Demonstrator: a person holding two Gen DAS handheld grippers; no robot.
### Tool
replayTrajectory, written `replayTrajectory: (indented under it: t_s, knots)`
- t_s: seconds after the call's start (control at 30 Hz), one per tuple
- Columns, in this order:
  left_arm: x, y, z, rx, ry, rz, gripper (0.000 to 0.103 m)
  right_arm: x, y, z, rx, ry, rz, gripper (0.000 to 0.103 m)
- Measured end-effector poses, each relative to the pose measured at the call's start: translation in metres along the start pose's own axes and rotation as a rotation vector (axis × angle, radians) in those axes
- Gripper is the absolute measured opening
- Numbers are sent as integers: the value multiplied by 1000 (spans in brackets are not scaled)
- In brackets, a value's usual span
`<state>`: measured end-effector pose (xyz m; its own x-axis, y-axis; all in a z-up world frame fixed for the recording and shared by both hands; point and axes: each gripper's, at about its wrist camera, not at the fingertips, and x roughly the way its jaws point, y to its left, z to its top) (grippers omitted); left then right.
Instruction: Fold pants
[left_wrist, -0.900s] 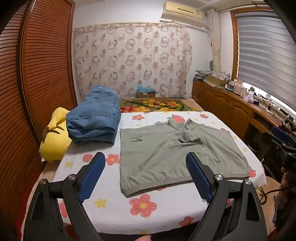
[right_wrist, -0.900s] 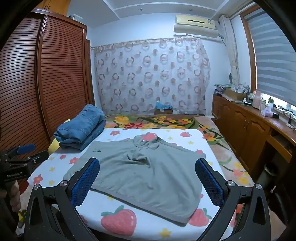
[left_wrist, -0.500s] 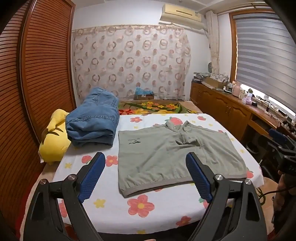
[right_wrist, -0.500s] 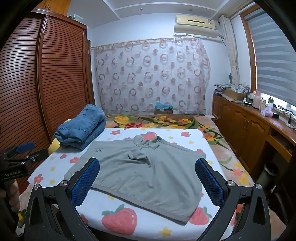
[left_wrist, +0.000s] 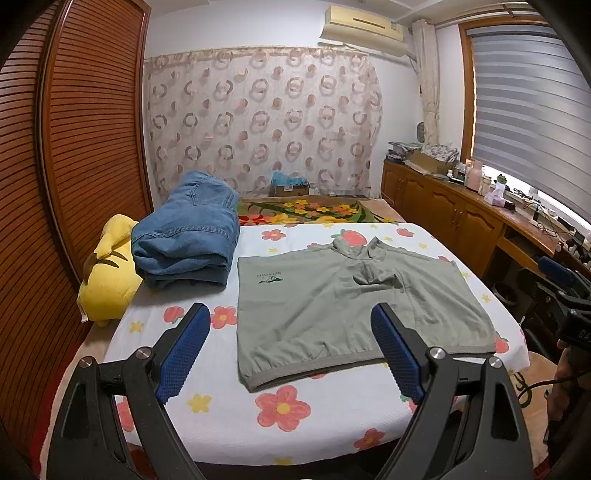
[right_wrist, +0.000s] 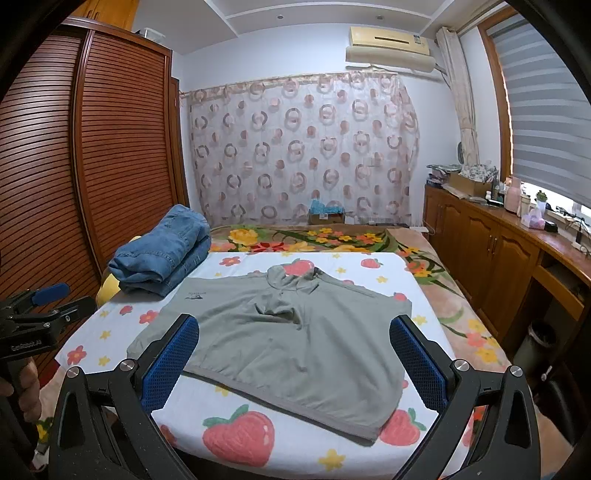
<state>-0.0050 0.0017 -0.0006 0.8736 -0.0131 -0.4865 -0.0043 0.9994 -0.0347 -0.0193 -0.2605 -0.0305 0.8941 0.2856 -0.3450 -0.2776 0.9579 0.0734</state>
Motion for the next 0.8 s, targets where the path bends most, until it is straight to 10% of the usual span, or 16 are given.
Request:
replayTrajectory:
  t_s: [0.8]
  knots:
    - [0,0,2,0,3,1,89,0,0,1,1,0,0,103]
